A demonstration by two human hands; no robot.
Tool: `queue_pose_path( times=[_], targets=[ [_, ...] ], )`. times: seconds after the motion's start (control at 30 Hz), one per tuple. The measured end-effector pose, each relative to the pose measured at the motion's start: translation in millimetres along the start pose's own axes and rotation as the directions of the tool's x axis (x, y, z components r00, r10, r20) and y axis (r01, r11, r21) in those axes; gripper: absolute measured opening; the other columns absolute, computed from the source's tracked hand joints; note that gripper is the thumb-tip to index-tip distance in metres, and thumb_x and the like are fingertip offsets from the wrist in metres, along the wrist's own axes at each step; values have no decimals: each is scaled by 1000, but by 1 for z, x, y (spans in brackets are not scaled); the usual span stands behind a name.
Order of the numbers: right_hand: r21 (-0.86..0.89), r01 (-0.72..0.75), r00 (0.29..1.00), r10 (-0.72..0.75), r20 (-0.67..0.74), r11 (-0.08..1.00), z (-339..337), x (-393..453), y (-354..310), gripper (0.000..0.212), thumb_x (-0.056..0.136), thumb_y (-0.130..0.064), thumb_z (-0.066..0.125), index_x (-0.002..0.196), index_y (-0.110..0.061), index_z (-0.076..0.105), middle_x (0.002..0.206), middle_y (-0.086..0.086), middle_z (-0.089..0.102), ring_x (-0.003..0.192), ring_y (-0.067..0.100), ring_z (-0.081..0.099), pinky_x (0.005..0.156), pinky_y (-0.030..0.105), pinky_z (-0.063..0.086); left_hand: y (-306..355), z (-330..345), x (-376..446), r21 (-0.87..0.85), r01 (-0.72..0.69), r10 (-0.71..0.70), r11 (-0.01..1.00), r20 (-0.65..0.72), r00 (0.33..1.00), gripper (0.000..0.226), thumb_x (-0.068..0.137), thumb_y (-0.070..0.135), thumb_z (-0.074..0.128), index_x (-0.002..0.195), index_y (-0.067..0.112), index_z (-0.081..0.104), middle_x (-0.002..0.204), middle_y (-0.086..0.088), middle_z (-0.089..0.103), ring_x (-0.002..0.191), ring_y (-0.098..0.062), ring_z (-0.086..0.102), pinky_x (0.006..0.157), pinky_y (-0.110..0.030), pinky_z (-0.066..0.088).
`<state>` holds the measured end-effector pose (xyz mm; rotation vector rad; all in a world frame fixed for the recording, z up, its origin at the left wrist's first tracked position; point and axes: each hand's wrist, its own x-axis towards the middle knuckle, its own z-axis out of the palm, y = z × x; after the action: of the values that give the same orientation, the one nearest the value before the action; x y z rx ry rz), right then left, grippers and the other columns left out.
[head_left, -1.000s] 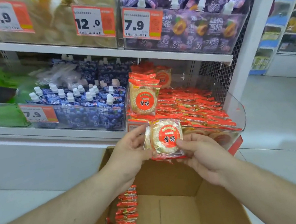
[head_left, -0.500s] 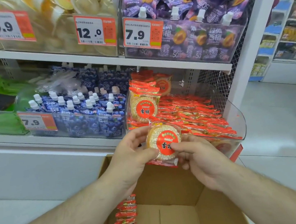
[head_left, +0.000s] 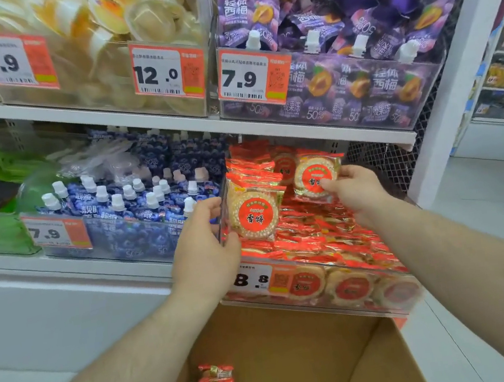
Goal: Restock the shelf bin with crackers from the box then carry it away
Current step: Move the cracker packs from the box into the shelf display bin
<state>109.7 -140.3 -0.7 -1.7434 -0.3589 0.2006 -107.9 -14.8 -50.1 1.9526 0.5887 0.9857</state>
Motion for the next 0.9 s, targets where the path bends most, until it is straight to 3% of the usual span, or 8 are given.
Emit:
queue_pose_path(
  times=[0.17, 0.33, 0.43, 0.53, 0.67, 0.8, 0.9],
  targets=[
    [-52, -8, 1000, 8, -11, 999, 35, 43, 14, 40, 80, -12, 77, 116, -9, 61, 100, 5, 70, 86, 19, 68, 82, 37, 56, -8, 5, 1, 13, 58, -58, 998, -41, 997, 45, 91, 4, 57, 127, 28, 45, 100, 29, 52, 89, 8, 54, 79, -27, 47],
    [-330, 12, 983, -71, -167, 944, 54, 61, 26, 33, 81, -31, 75, 106, -9, 68, 99, 11, 70, 91, 30, 67, 84, 40, 55, -11, 6, -1, 25, 47, -46, 999, -37, 998, 45, 91, 3, 56, 128, 27, 46, 98, 36, 47, 90, 12, 53, 79, -21, 43],
    [-525, 14, 986, -99, -133, 851, 65, 61, 26, 31, 88, -35, 65, 100, -7, 66, 101, 14, 68, 93, 35, 64, 81, 36, 52, -13, 5, -2, 24, 40, -39, 999, -39, 999, 43, 92, 5, 57, 127, 27, 46, 98, 37, 46, 89, 16, 52, 74, -11, 40],
    [-637, -19, 992, -63, -105, 771, 69, 60, 23, 23, 90, -32, 58, 94, -10, 61, 101, 12, 67, 95, 35, 63, 92, 45, 50, -14, 5, -3, 12, 36, -35, 999, -24, 999, 43, 92, 6, 57, 128, 27, 46, 98, 37, 46, 88, 18, 51, 72, -6, 38],
    [-648, -1, 999, -25, -31, 762, 59, 60, 16, 18, 91, -26, 57, 91, -8, 63, 91, 10, 68, 82, 29, 65, 83, 45, 55, -11, 3, -3, 5, 31, -31, 1000, -18, 999, 43, 92, 4, 57, 129, 25, 49, 96, 37, 46, 89, 15, 51, 72, -6, 38],
    [-644, 33, 999, -50, -7, 764, 47, 47, 18, 20, 89, -28, 59, 101, -13, 64, 89, 6, 68, 81, 27, 65, 81, 46, 56, -7, -2, -6, -12, 23, -22, 1000, 14, 1000, 43, 91, 10, 60, 117, 39, 43, 98, 36, 47, 90, 10, 54, 78, -23, 48],
    [-619, 35, 997, -71, -33, 784, 36, 34, 17, 32, 87, -29, 62, 115, -13, 62, 100, 5, 69, 87, 25, 66, 82, 43, 56, -8, -3, -10, -25, 31, -30, 999, 16, 999, 39, 85, 14, 66, 103, 35, 38, 104, 20, 51, 88, 0, 57, 72, -26, 49]
  ],
)
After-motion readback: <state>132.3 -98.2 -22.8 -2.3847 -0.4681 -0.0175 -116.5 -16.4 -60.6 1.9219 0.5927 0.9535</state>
